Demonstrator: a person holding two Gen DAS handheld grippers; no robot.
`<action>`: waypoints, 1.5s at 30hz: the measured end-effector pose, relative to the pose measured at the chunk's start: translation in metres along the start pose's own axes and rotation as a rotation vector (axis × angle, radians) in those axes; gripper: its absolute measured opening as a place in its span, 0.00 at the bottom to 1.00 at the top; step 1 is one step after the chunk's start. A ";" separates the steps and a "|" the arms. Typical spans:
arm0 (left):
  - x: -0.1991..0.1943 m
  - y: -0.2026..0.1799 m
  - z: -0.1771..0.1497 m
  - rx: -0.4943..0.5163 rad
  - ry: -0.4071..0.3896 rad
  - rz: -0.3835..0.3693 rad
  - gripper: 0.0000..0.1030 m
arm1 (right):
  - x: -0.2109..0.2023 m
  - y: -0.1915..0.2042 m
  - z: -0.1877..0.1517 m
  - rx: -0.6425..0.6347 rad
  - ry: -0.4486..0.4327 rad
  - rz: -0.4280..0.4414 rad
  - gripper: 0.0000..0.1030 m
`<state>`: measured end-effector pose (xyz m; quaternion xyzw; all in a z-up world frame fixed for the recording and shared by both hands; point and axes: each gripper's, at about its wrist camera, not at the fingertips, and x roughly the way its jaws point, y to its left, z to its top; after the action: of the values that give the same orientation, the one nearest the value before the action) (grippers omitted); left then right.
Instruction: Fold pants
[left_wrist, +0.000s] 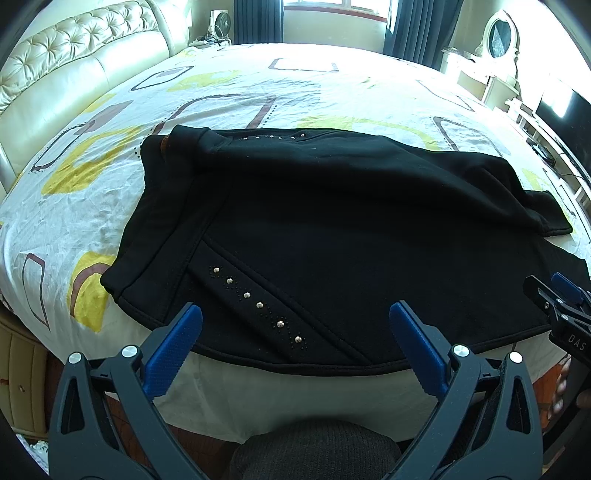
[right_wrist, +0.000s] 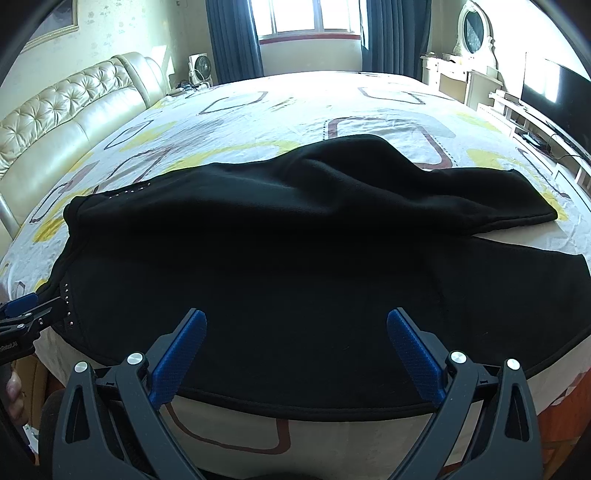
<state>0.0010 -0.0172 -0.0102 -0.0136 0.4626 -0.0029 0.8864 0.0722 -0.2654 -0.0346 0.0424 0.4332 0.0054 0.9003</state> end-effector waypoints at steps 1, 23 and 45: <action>0.000 0.000 0.000 0.001 0.000 -0.001 0.98 | 0.000 0.000 0.000 0.001 0.002 0.003 0.95; 0.070 0.217 0.150 -0.150 0.158 -0.396 0.98 | 0.007 -0.008 0.107 -0.138 -0.054 0.236 0.95; 0.204 0.187 0.210 -0.145 0.375 -0.764 0.60 | 0.110 -0.009 0.188 -0.205 0.118 0.434 0.95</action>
<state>0.2886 0.1704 -0.0619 -0.2454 0.5763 -0.3007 0.7192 0.2870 -0.2832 -0.0040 0.0426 0.4629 0.2449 0.8509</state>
